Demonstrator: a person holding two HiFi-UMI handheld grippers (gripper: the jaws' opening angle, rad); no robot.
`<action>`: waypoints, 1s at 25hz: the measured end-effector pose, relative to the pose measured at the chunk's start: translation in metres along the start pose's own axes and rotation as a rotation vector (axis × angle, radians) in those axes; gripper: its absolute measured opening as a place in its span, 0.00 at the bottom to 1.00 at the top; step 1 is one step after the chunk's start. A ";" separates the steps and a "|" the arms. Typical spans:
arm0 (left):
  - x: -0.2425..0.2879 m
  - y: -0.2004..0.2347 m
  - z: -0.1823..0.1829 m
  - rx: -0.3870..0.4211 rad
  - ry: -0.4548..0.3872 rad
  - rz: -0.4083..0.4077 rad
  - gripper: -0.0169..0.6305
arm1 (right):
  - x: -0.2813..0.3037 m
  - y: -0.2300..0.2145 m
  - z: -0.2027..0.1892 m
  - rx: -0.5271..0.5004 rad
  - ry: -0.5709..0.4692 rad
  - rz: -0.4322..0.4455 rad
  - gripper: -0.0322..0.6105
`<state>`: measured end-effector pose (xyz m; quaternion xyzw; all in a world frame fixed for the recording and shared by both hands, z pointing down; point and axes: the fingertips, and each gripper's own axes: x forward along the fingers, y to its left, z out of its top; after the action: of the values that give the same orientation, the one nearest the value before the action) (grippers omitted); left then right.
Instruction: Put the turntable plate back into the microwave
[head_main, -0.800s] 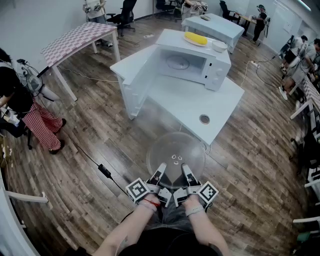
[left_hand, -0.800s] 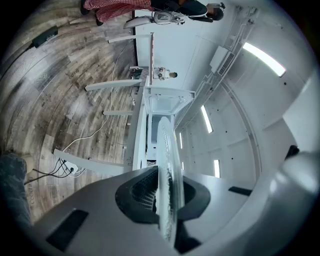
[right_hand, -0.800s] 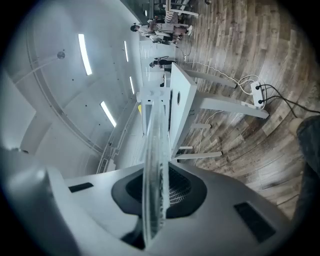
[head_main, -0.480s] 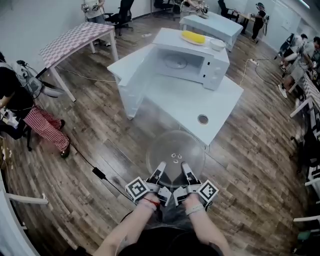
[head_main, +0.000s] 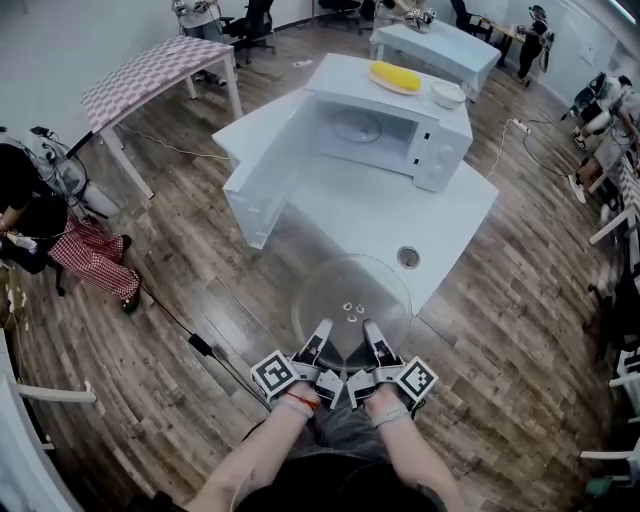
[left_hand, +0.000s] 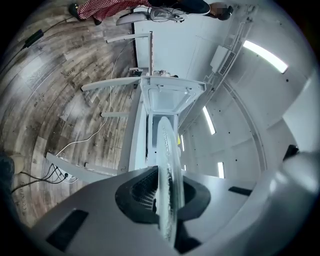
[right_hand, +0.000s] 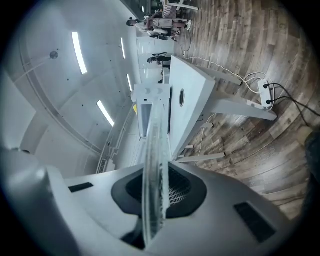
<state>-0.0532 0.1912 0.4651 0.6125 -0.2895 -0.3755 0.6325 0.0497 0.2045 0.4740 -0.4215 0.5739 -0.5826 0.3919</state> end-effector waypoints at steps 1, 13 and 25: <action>0.006 0.000 0.001 -0.003 -0.006 -0.004 0.07 | 0.005 0.001 0.004 0.004 0.003 0.001 0.11; 0.070 0.012 0.016 -0.006 -0.042 -0.004 0.07 | 0.058 -0.006 0.049 0.000 0.038 -0.013 0.11; 0.108 0.019 0.027 0.006 -0.079 0.005 0.07 | 0.093 -0.008 0.076 0.002 0.078 -0.020 0.11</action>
<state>-0.0137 0.0861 0.4758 0.5986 -0.3168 -0.3968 0.6196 0.0899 0.0920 0.4846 -0.4040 0.5838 -0.6030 0.3638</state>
